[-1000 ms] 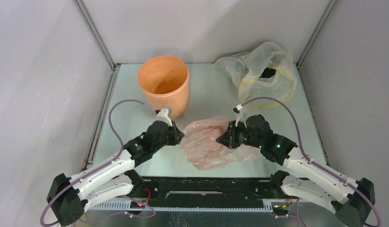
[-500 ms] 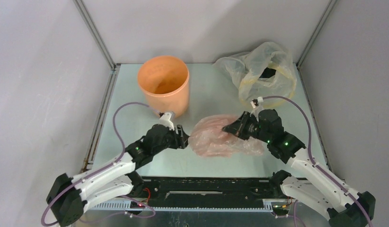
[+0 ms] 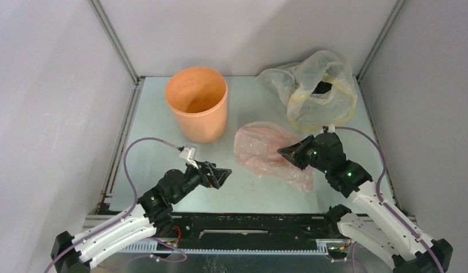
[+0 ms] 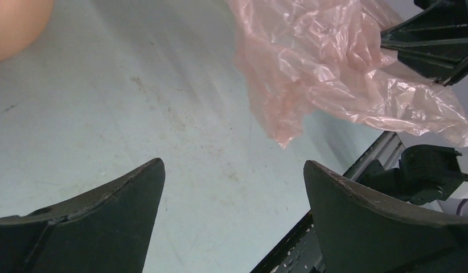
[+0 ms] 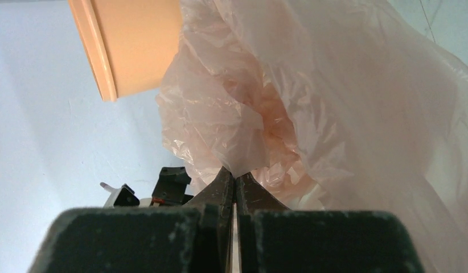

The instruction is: Put the trash bags into the trash bin

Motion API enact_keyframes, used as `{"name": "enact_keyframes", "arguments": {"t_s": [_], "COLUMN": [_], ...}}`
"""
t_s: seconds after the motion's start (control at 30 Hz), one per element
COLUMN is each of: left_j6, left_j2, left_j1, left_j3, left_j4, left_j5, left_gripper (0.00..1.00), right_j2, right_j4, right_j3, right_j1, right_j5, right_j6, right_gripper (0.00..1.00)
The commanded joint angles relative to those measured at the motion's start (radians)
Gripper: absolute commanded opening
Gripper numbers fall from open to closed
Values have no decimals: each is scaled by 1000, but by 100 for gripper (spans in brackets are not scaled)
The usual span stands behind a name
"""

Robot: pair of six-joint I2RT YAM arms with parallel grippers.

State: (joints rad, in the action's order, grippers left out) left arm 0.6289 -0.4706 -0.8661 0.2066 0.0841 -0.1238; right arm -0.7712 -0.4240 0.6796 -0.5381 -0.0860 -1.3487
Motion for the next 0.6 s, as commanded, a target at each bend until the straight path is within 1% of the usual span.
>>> {"name": "enact_keyframes", "arguments": {"t_s": [0.0, 0.1, 0.2, 0.27, 0.43, 0.5, 0.57], "left_j6": [-25, -96, -131, -141, -173, -196, -220], "left_j2": [-93, -192, -255, -289, -365, -381, -403], "left_j1": [-65, -117, -152, -168, -207, -220, -223], "left_j3": [37, 56, 56, 49, 58, 61, 72], "left_j4": [121, 196, 298, 374, 505, 565, 589], "left_j5": [-100, -147, -187, -206, -261, -266, -252], "left_gripper": [100, 100, 100, 100, 100, 100, 100], "right_j2": [-8, 12, 37, 52, 69, 69, 67], "right_j4": [-10, -22, -25, -25, -9, 4, 17], "right_j3": [40, 40, 40, 40, 40, 40, 40], "right_j1": [4, 4, 3, 3, -2, -6, -10], "right_j5": [19, 34, 47, 48, 40, 32, 29], "right_j6": [-111, -162, -197, -219, -268, -283, -293], "right_gripper": [0, 0, 0, 0, 0, 0, 0]}}
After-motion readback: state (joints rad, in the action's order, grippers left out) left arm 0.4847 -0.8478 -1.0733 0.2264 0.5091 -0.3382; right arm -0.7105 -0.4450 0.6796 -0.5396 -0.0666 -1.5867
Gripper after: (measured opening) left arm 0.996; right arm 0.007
